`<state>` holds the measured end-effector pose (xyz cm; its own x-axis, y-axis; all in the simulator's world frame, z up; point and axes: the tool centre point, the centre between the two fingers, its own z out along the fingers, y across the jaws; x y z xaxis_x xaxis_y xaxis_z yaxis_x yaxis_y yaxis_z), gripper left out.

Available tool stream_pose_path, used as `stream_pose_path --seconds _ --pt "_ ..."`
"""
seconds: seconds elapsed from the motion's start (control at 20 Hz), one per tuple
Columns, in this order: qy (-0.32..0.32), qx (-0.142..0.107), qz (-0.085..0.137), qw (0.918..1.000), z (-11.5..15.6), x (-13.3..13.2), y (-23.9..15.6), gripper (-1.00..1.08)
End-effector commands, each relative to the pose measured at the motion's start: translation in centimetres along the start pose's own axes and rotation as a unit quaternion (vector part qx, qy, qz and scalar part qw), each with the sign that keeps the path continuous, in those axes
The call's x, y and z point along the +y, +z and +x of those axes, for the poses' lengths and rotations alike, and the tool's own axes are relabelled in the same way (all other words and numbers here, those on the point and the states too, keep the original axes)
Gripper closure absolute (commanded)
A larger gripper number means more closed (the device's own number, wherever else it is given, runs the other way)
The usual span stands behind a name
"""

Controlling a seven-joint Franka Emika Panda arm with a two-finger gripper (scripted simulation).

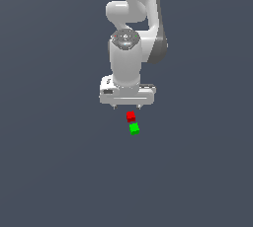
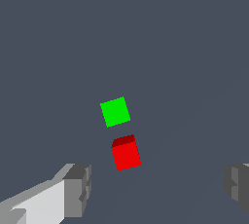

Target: Stack the red cube on top of the green cube.

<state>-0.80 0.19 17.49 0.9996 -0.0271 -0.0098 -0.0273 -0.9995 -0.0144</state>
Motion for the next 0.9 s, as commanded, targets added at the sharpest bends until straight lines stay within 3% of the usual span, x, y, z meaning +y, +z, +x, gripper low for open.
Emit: stream_pose_path --seconds 0.0,0.4,0.85 --pt "0.000 0.000 0.000 1.0000 0.0 0.0 0.0 -0.92" --pt "-0.020 0.001 -0.001 0.9998 -0.7 -0.4 1.5 -0.92" --pt "-0.086 0.003 -0.004 0.9963 -3.1 -1.4 6.7 -0.92"
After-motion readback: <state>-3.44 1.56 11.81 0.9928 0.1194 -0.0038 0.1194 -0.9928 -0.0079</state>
